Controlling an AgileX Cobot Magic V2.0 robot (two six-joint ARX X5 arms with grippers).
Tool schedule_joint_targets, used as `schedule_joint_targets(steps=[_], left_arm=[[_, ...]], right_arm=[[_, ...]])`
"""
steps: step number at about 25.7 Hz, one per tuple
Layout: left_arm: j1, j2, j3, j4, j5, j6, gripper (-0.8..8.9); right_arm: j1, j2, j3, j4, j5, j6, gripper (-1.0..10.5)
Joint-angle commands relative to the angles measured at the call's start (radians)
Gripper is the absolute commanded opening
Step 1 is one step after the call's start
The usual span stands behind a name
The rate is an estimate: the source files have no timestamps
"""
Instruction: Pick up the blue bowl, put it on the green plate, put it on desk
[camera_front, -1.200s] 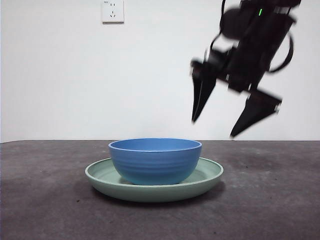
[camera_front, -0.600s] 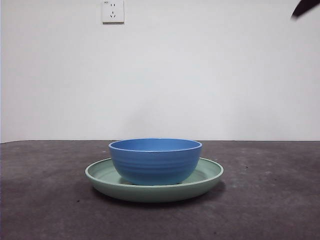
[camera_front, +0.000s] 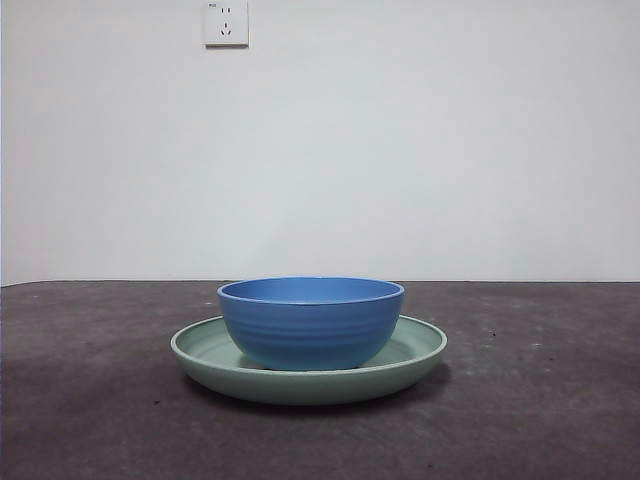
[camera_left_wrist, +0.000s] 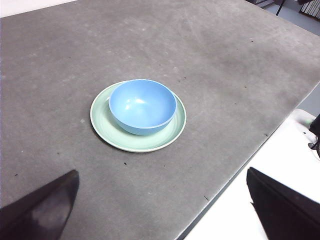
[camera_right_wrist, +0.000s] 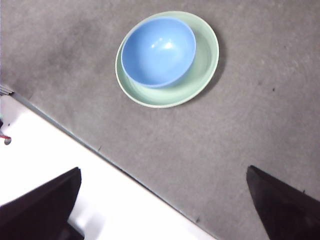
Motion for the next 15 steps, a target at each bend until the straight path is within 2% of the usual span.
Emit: schedule_joint_targets(steps=[1, 15], left_arm=[[-0.004, 0.001, 0.007, 0.014, -0.004, 0.003, 5.63], [-0.004, 0.001, 0.007, 0.014, -0.003, 0.000, 5.61]], right_arm=[[0.009, -0.021, 0.016, -0.002, 0.015, -0.013, 5.9], [0.009, -0.085, 0.013, -0.048, 0.023, -0.066, 5.9]])
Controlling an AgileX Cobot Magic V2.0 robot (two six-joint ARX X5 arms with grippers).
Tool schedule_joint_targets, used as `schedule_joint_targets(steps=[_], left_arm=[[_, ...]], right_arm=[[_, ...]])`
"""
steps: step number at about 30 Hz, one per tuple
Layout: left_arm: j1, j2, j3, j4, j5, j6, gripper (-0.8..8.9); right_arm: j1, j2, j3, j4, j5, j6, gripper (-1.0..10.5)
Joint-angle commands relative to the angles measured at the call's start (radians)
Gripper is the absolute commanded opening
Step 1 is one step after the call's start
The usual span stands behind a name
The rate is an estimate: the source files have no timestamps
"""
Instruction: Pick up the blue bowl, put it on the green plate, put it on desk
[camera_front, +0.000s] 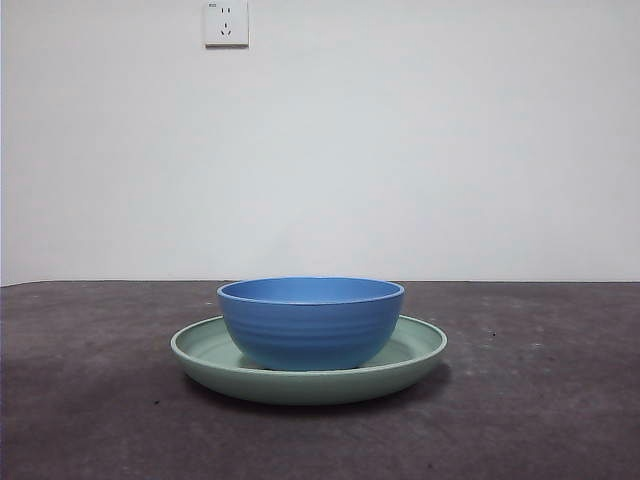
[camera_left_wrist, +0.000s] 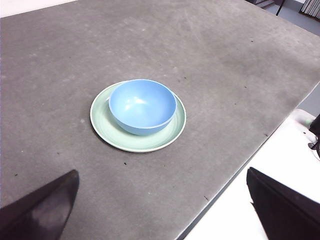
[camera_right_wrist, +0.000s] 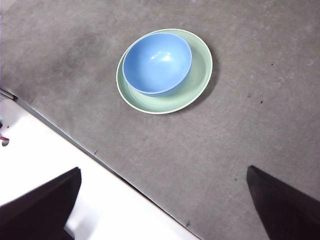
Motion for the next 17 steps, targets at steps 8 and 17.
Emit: schedule_joint_targets(steps=[8, 17], left_arm=[[-0.004, 0.001, 0.007, 0.004, 0.006, 0.002, 0.82], [-0.004, 0.001, 0.007, 0.006, 0.006, -0.012, 0.20]], right_arm=[[0.009, 0.004, 0.004, -0.032, -0.001, -0.040, 2.4], [0.009, 0.004, 0.004, -0.028, 0.000, -0.041, 0.3]])
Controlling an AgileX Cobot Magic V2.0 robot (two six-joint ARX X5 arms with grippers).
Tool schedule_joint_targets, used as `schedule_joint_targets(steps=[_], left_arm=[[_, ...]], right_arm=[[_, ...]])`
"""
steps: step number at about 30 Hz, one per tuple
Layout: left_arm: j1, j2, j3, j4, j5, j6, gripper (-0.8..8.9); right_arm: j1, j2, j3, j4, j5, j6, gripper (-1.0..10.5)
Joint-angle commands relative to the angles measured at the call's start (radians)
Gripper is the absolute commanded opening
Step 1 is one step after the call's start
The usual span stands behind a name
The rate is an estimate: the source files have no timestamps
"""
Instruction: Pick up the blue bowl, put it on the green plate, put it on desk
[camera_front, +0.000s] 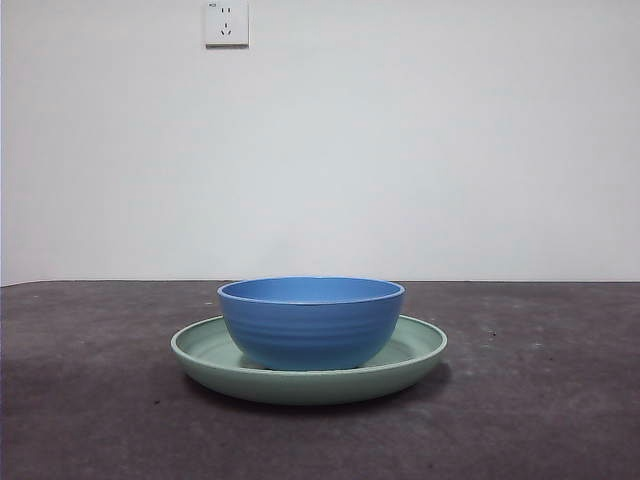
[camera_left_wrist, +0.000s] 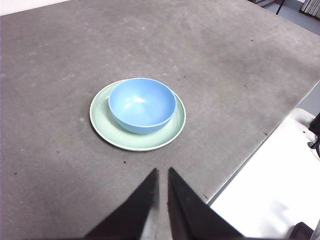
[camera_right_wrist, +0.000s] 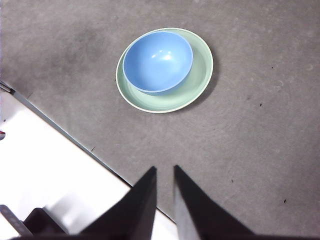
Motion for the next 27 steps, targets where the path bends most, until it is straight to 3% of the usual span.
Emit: schedule_joint_targets(steps=[1, 15, 21, 27], left_arm=[[-0.004, 0.001, 0.007, 0.010, 0.005, -0.009, 0.20], [0.031, -0.023, -0.005, 0.022, 0.005, -0.009, 0.20], [0.262, -0.038, -0.007, 0.035, 0.002, 0.006, 0.19], [0.443, -0.113, -0.160, 0.334, -0.003, 0.141, 0.19]], right_arm=[[0.009, 0.004, 0.008, -0.029, 0.000, -0.008, 0.3], [0.009, 0.004, 0.008, -0.029, 0.000, -0.008, 0.3], [0.009, 0.004, 0.008, -0.029, 0.000, -0.008, 0.3], [0.009, 0.004, 0.008, -0.029, 0.000, -0.008, 0.3]])
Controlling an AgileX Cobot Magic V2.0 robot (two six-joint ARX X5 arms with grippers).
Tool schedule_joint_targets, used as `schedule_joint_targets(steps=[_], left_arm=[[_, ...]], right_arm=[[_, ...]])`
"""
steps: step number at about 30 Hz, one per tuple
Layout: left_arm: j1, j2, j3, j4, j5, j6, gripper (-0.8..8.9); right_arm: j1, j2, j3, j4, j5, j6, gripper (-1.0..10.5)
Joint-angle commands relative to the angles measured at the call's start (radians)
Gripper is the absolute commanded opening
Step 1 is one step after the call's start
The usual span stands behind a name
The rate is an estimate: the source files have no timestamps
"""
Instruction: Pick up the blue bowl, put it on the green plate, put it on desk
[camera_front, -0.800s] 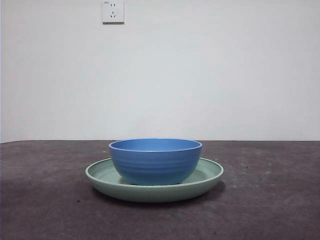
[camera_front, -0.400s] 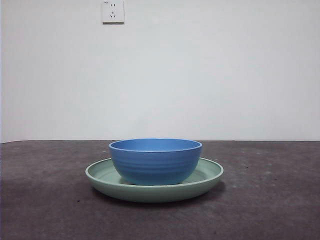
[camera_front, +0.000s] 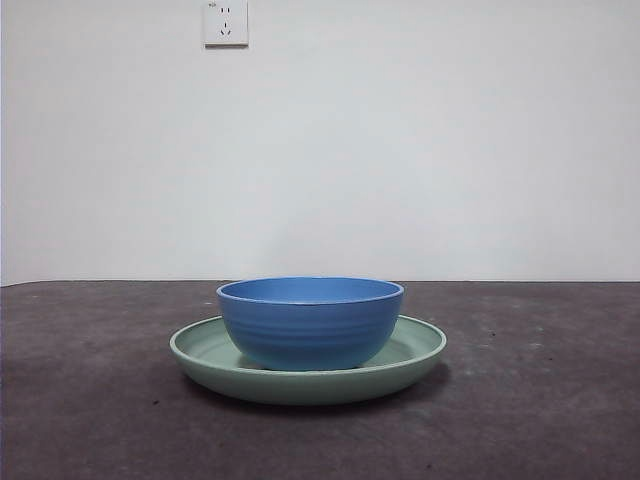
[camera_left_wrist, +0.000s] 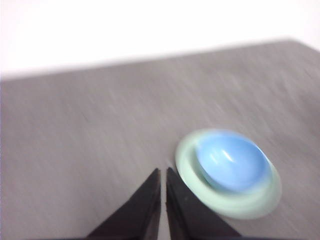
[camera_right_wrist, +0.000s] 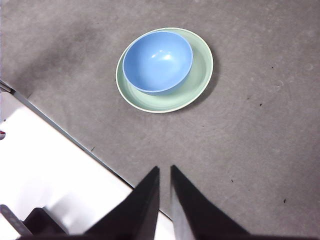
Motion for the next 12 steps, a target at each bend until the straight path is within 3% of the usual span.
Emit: schedule_joint_targets(steps=[1, 7, 12], left_arm=[[0.052, -0.056, -0.121, 0.192, -0.004, 0.095, 0.19], [0.149, -0.186, -0.500, 0.562, -0.120, 0.078, 0.19], [0.199, -0.246, -0.729, 0.690, -0.137, 0.002, 0.19]], right_arm=[[0.009, 0.004, 0.008, -0.029, 0.000, -0.006, 0.3], [0.009, 0.004, 0.008, -0.029, 0.000, -0.006, 0.3], [0.009, 0.004, 0.008, -0.029, 0.000, -0.006, 0.3]])
